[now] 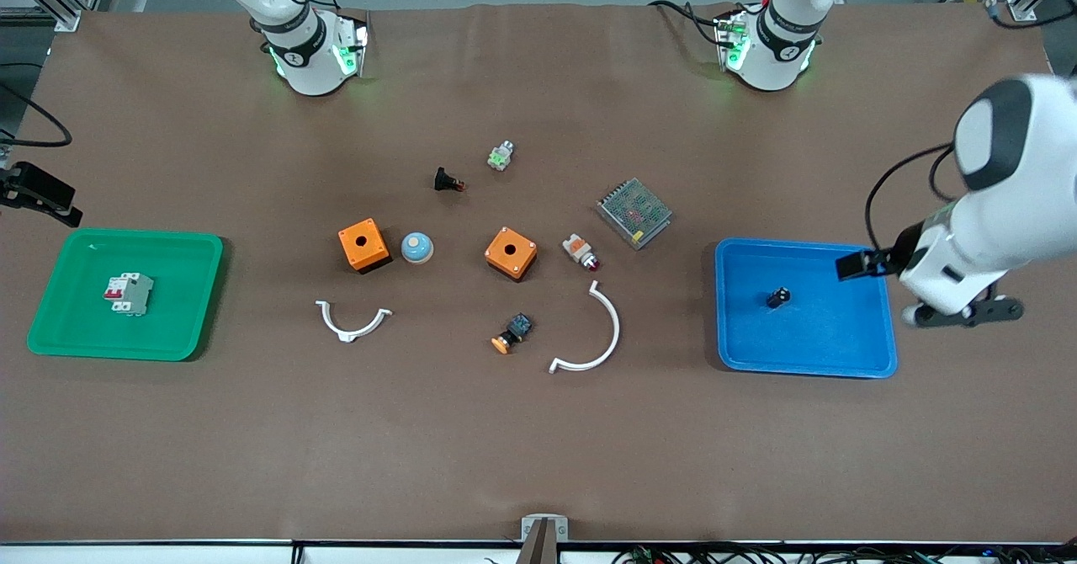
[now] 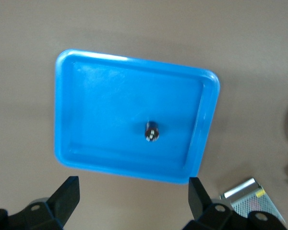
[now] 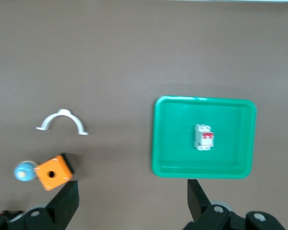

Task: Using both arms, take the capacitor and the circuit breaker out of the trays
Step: 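Reach the left gripper down to the black capacitor in the blue tray, then grasp the capacitor with the left gripper while the right gripper reaches the breaker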

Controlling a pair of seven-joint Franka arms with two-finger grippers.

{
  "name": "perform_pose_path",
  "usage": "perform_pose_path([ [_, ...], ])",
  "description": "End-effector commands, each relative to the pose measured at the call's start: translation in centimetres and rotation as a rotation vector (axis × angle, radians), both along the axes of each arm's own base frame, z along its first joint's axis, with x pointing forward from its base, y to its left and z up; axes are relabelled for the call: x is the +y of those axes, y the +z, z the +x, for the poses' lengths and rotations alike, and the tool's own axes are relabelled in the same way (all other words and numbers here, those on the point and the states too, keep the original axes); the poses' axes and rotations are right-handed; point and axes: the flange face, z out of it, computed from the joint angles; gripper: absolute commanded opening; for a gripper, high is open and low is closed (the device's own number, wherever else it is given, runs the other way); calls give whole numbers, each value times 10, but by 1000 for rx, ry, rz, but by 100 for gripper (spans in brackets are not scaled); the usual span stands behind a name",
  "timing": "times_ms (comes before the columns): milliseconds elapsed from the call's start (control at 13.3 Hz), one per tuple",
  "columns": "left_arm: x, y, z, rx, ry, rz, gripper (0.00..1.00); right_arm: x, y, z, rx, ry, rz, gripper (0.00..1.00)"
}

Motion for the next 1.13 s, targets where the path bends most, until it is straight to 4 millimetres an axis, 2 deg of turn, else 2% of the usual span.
perform_pose_path([
  [0,-7,-46,17,-11,34,4,100,-57,-45,11,96,38,-26,100],
  [150,-24,-82,18,-35,55,-3,97,-108,-99,26,138,28,-13,100],
  [226,-29,-96,15,-31,55,-5,93,-124,-122,34,140,9,-14,100],
  [376,-27,-121,9,-22,58,-7,87,-165,-174,41,162,-22,-12,100],
  [602,-25,-149,2,-29,61,-12,83,-231,-249,40,172,61,4,100],
  [827,-25,-171,-7,9,58,-8,81,-252,-305,44,162,105,11,100],
  [1053,-22,-186,-16,41,59,-2,78,-249,-344,36,152,66,101,100],
])
